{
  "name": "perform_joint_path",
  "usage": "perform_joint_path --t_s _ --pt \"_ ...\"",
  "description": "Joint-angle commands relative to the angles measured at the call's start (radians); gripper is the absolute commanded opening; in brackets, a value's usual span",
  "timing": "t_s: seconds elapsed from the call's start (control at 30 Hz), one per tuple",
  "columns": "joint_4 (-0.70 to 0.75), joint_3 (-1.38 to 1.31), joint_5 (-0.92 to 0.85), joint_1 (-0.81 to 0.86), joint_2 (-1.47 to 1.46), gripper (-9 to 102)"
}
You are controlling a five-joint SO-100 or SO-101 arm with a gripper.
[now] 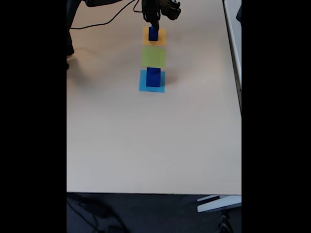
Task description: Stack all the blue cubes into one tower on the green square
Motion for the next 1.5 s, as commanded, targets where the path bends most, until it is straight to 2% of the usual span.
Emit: perform_joint_path --t_s 0.0,0.43,0.67,1.13,1.3,1.47 --pt "-0.021 -0.061 0.005 0.009 0.017 5" --pt "-0.021 -0.06 0.009 0.006 0.011 5" --pt "-0.02 -0.06 0.008 0.005 0.014 14" --pt "-0.04 -0.075 -0.021 0.003 0.025 20" --pt "-0.087 -0.077 -0.048 0.011 0.041 19" --pt "-0.123 -0.083 -0.086 0.026 0.066 14"
